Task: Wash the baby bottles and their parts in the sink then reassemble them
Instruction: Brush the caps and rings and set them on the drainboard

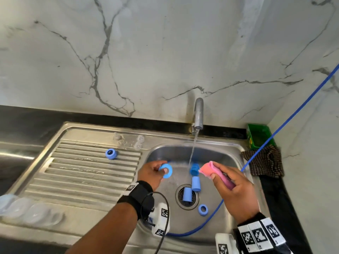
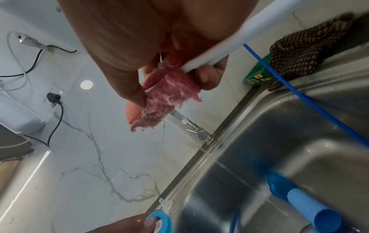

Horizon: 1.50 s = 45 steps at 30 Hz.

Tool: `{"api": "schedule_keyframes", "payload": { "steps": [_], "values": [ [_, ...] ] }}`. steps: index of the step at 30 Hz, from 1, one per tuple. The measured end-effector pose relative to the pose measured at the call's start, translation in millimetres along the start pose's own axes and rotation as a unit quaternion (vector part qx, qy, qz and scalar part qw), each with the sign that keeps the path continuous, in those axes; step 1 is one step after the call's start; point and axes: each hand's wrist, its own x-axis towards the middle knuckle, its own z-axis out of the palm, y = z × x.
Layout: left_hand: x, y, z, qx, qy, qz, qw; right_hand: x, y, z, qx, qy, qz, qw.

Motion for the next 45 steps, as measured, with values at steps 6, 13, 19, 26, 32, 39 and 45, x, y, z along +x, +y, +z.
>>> {"api": "schedule_keyframes", "payload": {
  "steps": [6, 13, 19, 26, 32, 39, 45],
  "values": [
    [5.6, -24.8, -69.6, 0.182, 0.1, -0.002, 0.978, -20.5, -10.2, 36.6, 0.016, -0.015, 0.037, 0.999],
    [43.3, -36.2, -135.6, 0.279, 0.139, -0.045, 0.949, -44.5, -25.7, 55.5, 0.005, -0.001, 0.043, 0.999],
    [56.7, -41.9, -146.3, 0.339, 0.147, -0.029, 0.929, -54.4, -28.8, 46.1, -0.009, 0.012, 0.047, 0.999],
    [25.7, -31.4, -109.6, 0.37, 0.168, 0.029, 0.913, -44.1, -21.7, 20.1, -0.018, 0.023, 0.07, 0.997],
    [13.9, -14.3, -9.7, 0.352, 0.027, 0.154, 0.923, -27.8, 0.3, -8.0, -0.017, 0.034, 0.094, 0.995],
    [29.5, -15.5, 71.5, 0.355, -0.1, 0.098, 0.924, -11.8, 33.6, -24.4, -0.02, 0.033, 0.134, 0.99],
    [44.4, -45.1, 117.3, 0.453, -0.24, 0.047, 0.857, 4.8, 58.7, -31.6, -0.007, 0.016, 0.172, 0.985]
  ]
}}
